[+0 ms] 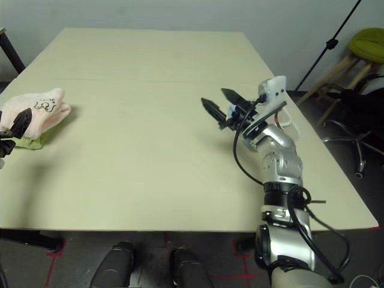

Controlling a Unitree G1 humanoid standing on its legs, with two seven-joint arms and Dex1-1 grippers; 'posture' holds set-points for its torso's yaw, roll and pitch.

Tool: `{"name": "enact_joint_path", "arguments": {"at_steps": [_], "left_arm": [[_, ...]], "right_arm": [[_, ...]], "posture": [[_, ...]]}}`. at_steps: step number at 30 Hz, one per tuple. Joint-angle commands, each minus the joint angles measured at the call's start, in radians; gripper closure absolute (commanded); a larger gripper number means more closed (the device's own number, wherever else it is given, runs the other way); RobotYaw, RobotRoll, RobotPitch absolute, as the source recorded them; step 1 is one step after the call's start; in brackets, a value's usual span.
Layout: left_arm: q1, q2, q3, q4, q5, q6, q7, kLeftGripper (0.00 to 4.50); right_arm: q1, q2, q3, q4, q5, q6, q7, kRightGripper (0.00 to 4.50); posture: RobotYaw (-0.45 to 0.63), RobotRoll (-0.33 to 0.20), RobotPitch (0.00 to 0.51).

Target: Fold the towel and set it aside.

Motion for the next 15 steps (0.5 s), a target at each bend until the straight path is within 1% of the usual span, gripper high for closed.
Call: {"name": "enact_joint_path", "arguments": {"at_steps": [1,6,9,15], "left_arm": [[0.037,-0.028,0.009,0.093,0.101,-0.148,0.065,0.02],[0.097,-0.058,-0.005,0.16,0.124,-0.226,0.069,0.02],[0.119,-0.071,-0.001,0.18,0.12,-0.247,0.071,0.02],[0.133,-0.083,0.009,0.196,0.11,-0.273,0.085,0.02]], "right_arm": [[0.07,0.027,-0.028,-0.053,-0.081,-0.094,-0.15,0.0],[0.154,0.052,-0.023,-0.079,-0.118,-0.095,-0.257,0.0],[0.156,0.048,-0.037,-0.052,-0.114,-0.076,-0.296,0.0],[0.142,0.023,-0.035,0.03,-0.094,-0.033,-0.281,0.0]], "posture": [[0.17,0.0,0.116],[0.16,0.0,0.115],[0.16,0.0,0.115],[0.17,0.0,0.124]]}}
